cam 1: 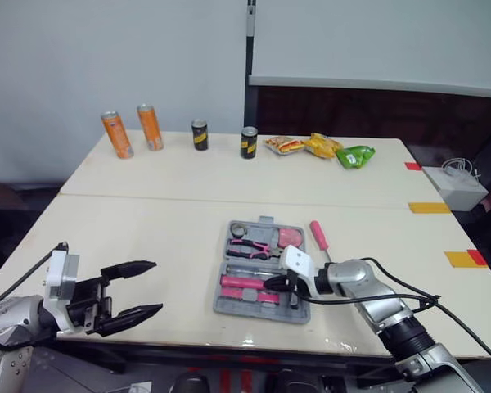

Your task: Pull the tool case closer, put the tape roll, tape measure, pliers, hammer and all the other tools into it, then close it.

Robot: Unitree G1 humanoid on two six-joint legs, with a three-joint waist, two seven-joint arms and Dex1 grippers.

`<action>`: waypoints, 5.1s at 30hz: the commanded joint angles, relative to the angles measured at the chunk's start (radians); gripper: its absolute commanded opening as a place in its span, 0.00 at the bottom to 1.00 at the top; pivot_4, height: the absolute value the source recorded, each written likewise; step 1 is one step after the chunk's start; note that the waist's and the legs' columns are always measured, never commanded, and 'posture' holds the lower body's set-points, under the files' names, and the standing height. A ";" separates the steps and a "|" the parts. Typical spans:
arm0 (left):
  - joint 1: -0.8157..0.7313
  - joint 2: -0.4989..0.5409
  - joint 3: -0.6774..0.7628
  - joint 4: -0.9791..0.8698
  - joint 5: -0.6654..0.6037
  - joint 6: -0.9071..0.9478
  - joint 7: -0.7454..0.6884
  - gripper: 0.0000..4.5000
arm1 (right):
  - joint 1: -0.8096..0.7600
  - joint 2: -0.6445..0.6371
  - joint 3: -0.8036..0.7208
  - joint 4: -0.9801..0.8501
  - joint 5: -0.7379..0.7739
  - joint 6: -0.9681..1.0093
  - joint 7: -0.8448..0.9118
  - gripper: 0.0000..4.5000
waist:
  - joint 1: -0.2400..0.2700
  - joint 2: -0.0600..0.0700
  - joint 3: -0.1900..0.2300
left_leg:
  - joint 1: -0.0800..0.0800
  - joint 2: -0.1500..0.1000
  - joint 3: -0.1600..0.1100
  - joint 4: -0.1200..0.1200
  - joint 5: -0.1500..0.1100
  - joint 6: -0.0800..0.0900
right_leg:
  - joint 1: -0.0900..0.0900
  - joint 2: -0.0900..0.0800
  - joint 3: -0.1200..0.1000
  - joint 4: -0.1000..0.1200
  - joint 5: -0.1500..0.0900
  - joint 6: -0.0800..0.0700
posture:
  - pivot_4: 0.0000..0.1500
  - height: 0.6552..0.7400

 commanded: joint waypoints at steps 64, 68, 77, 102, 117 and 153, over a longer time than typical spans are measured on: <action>-0.191 0.038 -0.077 -0.014 -0.057 0.118 0.049 1.00 | 0.225 -0.068 -0.571 -0.437 0.314 0.455 -0.632 0.99 | 0.022 0.015 0.012 | -0.027 0.010 0.000 0.001 0.000 -0.012 | -0.027 0.012 -0.001 0.003 0.002 -0.010 | 1.00 1.00; -0.259 0.059 -0.091 -0.061 -0.084 0.177 0.071 1.00 | 0.119 -0.001 -0.507 -0.301 0.247 0.443 -0.698 0.99 | 0.020 0.017 0.013 | -0.032 0.010 0.000 0.001 0.002 -0.016 | -0.029 0.012 -0.001 0.004 0.002 -0.011 | 1.00 1.00; -0.271 0.083 -0.063 -0.097 -0.118 0.222 0.078 1.00 | 0.004 0.103 -0.469 -0.112 0.165 0.373 -0.768 0.99 | 0.019 0.018 0.013 | -0.033 0.009 0.001 0.001 0.004 -0.018 | -0.030 0.012 -0.002 0.007 0.002 -0.011 | 1.00 1.00; -0.198 0.066 -0.027 -0.142 -0.129 0.210 0.129 1.00 | -0.002 0.179 -0.494 0.007 0.111 0.282 -0.824 0.60 | 0.018 0.018 0.013 | -0.033 0.010 0.001 0.003 0.004 -0.018 | -0.030 0.013 -0.003 0.010 0.002 -0.012 | 1.00 1.00; -0.189 0.059 -0.028 -0.144 -0.133 0.204 0.124 1.00 | 0.045 0.155 -0.497 -0.039 0.115 0.281 -0.790 0.09 | 0.021 0.017 0.013 | -0.033 0.010 0.001 0.004 0.004 -0.018 | -0.030 0.013 -0.003 0.010 0.002 -0.012 | 1.00 1.00; -0.145 0.075 -0.111 -0.122 -0.103 0.172 -0.035 1.00 | 0.652 0.126 -0.606 -0.681 0.224 0.407 -0.752 0.09 | 0.017 0.019 0.014 | -0.031 0.010 -0.003 0.001 0.004 -0.015 | -0.029 0.012 -0.001 0.005 0.000 -0.006 | 1.00 1.00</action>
